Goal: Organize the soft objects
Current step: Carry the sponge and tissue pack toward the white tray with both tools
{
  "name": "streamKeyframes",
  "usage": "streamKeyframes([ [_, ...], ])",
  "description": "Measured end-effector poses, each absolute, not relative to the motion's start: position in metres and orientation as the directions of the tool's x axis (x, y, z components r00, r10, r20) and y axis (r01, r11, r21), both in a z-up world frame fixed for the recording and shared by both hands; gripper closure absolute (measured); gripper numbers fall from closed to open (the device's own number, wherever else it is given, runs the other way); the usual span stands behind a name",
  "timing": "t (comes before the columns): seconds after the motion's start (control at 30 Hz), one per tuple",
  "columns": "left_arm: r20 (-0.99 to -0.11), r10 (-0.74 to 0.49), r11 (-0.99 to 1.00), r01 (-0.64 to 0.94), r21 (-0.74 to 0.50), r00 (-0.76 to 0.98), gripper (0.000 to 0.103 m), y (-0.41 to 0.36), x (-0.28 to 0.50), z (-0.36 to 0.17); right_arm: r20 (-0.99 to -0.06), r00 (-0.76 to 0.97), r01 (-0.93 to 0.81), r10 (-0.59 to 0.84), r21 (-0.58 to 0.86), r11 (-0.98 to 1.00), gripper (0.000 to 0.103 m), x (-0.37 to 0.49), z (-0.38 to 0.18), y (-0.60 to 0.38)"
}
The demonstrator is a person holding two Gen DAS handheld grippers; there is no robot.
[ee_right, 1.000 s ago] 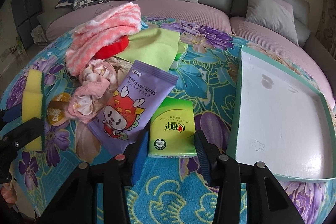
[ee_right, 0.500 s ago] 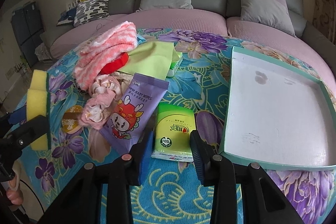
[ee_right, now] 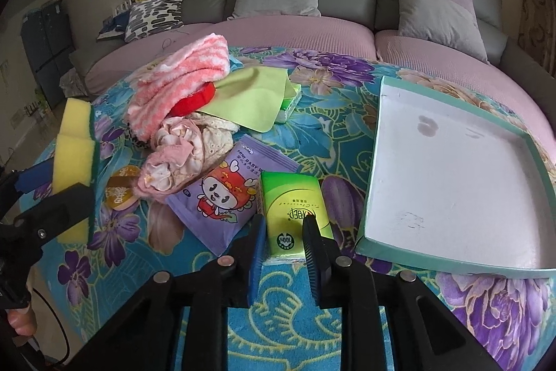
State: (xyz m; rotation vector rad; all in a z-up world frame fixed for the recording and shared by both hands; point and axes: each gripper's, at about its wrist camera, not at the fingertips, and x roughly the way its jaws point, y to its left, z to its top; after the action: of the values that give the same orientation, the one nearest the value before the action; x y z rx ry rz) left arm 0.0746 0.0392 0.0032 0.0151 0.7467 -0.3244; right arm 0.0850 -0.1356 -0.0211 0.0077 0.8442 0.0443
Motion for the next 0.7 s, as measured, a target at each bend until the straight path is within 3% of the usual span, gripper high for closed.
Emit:
streamKeyframes([
  [0.03, -0.669, -0.284, 0.950, 0.295, -0.100, 0.687, 0.004, 0.039, 0.075, 0.003, -0.747, 0.664, -0.031, 0.030, 0.013, 0.999, 0.064, 0.085, -0.022, -0.136],
  [0.1, -0.671, -0.285, 0.950, 0.294, -0.103, 0.685, 0.004, 0.040, 0.075, 0.002, -0.752, 0.659, -0.021, 0.020, 0.008, 1.000, 0.056, 0.085, -0.025, -0.138],
  [0.7, -0.686, -0.287, 0.952, 0.280, -0.126, 0.669, 0.004, 0.046, 0.077, -0.007, -0.768, 0.641, -0.013, 0.020, 0.015, 1.000, 0.055, 0.092, -0.035, -0.140],
])
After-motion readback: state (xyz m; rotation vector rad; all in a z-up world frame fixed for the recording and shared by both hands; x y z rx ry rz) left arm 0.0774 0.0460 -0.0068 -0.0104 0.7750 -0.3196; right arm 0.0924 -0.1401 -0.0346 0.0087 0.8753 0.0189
